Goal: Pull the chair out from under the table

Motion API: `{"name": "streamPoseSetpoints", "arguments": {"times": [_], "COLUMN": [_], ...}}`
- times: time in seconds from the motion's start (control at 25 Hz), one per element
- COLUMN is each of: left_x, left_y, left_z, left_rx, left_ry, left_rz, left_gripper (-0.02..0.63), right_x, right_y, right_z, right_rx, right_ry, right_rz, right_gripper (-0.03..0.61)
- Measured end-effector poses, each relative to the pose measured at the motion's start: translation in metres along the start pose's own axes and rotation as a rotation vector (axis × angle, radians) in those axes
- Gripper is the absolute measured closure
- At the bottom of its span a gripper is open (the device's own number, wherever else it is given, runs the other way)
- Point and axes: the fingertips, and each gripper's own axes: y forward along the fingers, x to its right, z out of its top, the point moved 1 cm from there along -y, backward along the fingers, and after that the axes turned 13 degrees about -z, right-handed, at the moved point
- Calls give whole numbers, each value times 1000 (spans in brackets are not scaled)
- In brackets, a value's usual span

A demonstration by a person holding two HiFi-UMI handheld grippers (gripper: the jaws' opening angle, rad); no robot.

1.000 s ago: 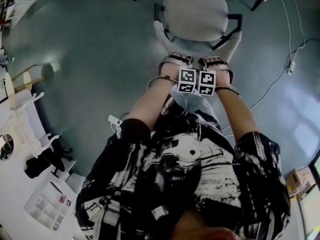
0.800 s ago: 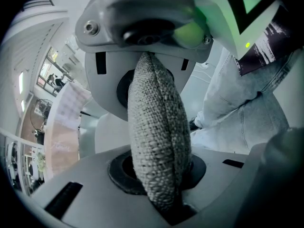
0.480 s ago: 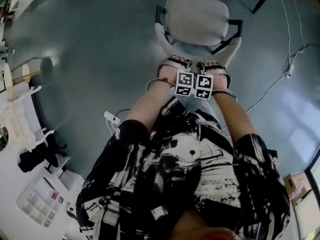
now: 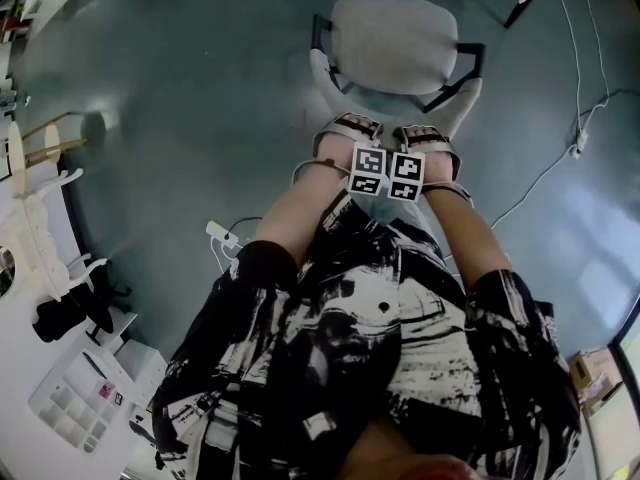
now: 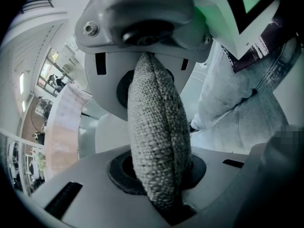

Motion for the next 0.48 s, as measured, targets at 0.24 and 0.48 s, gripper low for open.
{"name": "streamPoseSetpoints", "arguments": {"times": [0.24,0.48], "left_x": [-2,-1], "left_y": [5,-2], "left_z": [2,3], "left_rx": [1,0], "left_ry": [3,-22], "left_rz": [6,-6], "left_gripper": [530,501], "right_x": [-2,0], "right_y": [3,-8], "right_z": [-3,-2], "right_rx": [2,21], "right_ry": [-8,-17], "right_rz": [-14,-19], "right_gripper": [453,429]}}
